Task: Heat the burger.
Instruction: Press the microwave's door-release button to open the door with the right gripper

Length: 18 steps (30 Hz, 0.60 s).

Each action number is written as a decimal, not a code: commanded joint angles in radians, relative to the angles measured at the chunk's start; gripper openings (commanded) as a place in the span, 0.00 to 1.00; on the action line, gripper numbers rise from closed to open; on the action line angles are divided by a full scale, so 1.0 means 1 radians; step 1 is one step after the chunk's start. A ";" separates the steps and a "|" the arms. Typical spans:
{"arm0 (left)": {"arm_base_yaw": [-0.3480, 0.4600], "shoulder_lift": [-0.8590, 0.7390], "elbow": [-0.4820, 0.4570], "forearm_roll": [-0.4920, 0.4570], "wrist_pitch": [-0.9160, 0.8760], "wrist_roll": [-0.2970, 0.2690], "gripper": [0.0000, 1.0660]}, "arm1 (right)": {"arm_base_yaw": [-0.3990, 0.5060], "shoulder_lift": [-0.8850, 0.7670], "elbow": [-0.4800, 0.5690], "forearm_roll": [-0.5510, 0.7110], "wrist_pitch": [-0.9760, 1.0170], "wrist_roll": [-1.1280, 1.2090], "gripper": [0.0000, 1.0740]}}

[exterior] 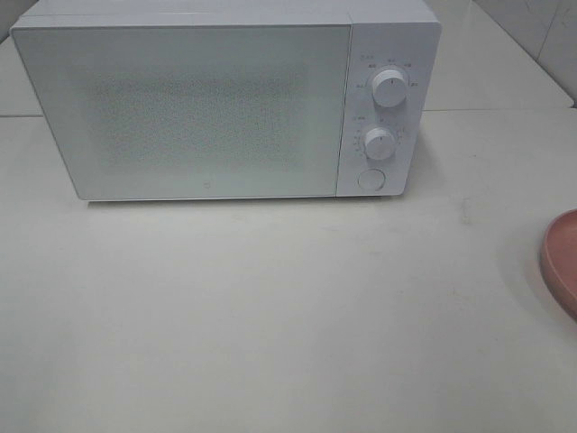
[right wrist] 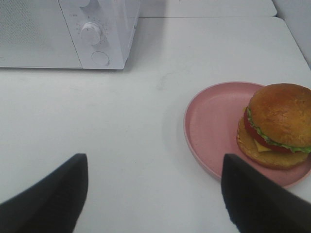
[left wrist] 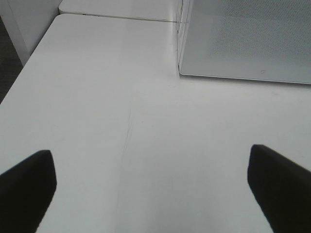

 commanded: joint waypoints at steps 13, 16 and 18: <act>0.001 -0.014 -0.009 0.002 -0.003 -0.009 0.94 | -0.008 -0.028 -0.006 0.000 -0.004 0.003 0.70; 0.001 -0.014 -0.009 0.002 -0.003 -0.009 0.94 | -0.008 -0.026 -0.021 0.002 -0.033 0.004 0.70; 0.001 -0.014 -0.009 0.002 -0.003 -0.009 0.94 | -0.008 0.007 -0.045 0.006 -0.118 0.004 0.70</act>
